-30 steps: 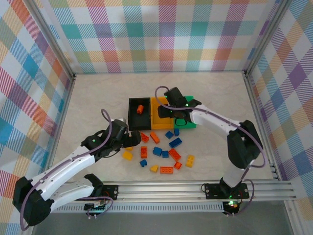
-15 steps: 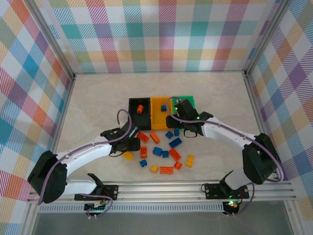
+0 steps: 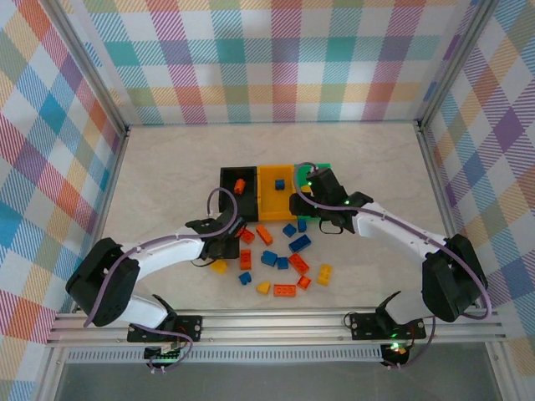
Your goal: Sort the legos into containers by color
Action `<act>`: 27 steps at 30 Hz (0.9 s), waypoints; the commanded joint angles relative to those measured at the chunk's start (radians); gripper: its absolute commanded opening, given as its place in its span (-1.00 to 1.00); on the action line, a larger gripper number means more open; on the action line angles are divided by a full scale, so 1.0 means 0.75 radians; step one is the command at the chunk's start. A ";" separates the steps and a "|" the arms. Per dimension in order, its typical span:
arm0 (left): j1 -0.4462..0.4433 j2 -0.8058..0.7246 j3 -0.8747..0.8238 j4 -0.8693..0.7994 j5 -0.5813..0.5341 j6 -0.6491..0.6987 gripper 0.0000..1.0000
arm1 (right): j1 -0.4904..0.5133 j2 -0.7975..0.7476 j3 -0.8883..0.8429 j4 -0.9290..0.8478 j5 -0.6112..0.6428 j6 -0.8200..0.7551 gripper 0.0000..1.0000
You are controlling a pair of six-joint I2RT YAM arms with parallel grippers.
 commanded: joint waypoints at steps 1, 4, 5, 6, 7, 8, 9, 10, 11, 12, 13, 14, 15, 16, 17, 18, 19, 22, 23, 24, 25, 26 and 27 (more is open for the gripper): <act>0.002 -0.002 -0.019 0.027 0.012 0.016 0.50 | -0.009 -0.023 -0.021 0.028 -0.011 0.012 0.50; 0.002 -0.013 -0.030 0.048 0.018 0.019 0.33 | -0.014 -0.026 -0.035 0.042 -0.013 0.016 0.50; 0.003 -0.013 -0.030 0.049 0.018 0.020 0.27 | -0.014 -0.025 -0.037 0.041 -0.014 0.018 0.50; 0.002 -0.011 -0.030 0.049 0.018 0.022 0.22 | -0.014 -0.023 -0.040 0.042 -0.014 0.019 0.50; 0.002 -0.008 -0.029 0.049 0.020 0.022 0.15 | -0.016 -0.024 -0.043 0.045 -0.016 0.020 0.49; 0.002 -0.006 -0.027 0.044 0.018 0.022 0.07 | -0.016 -0.024 -0.043 0.046 -0.015 0.022 0.50; 0.004 -0.007 -0.026 0.037 0.018 0.023 0.00 | -0.017 -0.027 -0.043 0.044 -0.014 0.022 0.50; 0.003 -0.013 -0.021 0.030 0.018 0.021 -0.08 | -0.018 -0.028 -0.045 0.045 -0.015 0.021 0.50; 0.002 -0.024 -0.019 0.019 0.024 0.021 -0.16 | -0.019 -0.028 -0.045 0.042 -0.016 0.023 0.50; 0.001 -0.039 -0.016 0.010 0.027 0.019 -0.22 | -0.020 -0.030 -0.045 0.040 -0.014 0.024 0.50; 0.000 -0.061 -0.012 -0.001 0.033 0.016 -0.29 | -0.022 -0.033 -0.047 0.042 -0.014 0.024 0.50; -0.003 -0.081 -0.006 -0.020 0.037 0.016 -0.34 | -0.024 -0.037 -0.050 0.043 -0.014 0.027 0.50; -0.008 -0.107 0.003 -0.037 0.037 0.013 -0.40 | -0.024 -0.042 -0.053 0.043 -0.015 0.027 0.50; -0.021 -0.129 0.021 -0.063 0.038 0.013 -0.47 | -0.028 -0.047 -0.059 0.049 -0.014 0.032 0.50; -0.034 -0.149 0.044 -0.094 0.036 0.012 -0.52 | -0.030 -0.054 -0.066 0.051 -0.012 0.037 0.50; -0.052 -0.167 0.071 -0.123 0.037 0.009 -0.55 | -0.034 -0.061 -0.073 0.053 -0.009 0.042 0.50; -0.083 -0.187 0.103 -0.149 0.034 0.003 -0.56 | -0.036 -0.071 -0.084 0.055 0.000 0.050 0.50; -0.157 -0.198 0.226 -0.154 0.066 -0.007 -0.55 | -0.049 -0.116 -0.145 0.065 0.035 0.074 0.50; -0.169 -0.174 0.276 -0.129 0.106 -0.008 -0.54 | -0.056 -0.135 -0.175 0.068 0.046 0.090 0.49; -0.171 -0.144 0.316 -0.098 0.148 -0.012 -0.55 | -0.059 -0.154 -0.202 0.074 0.053 0.103 0.50; -0.170 -0.100 0.371 -0.053 0.192 -0.012 -0.54 | -0.063 -0.175 -0.232 0.082 0.057 0.117 0.50; -0.171 -0.046 0.432 -0.011 0.223 -0.011 -0.54 | -0.065 -0.199 -0.260 0.084 0.059 0.129 0.52; -0.170 0.012 0.491 0.015 0.241 -0.007 -0.54 | -0.066 -0.216 -0.282 0.079 0.064 0.141 0.52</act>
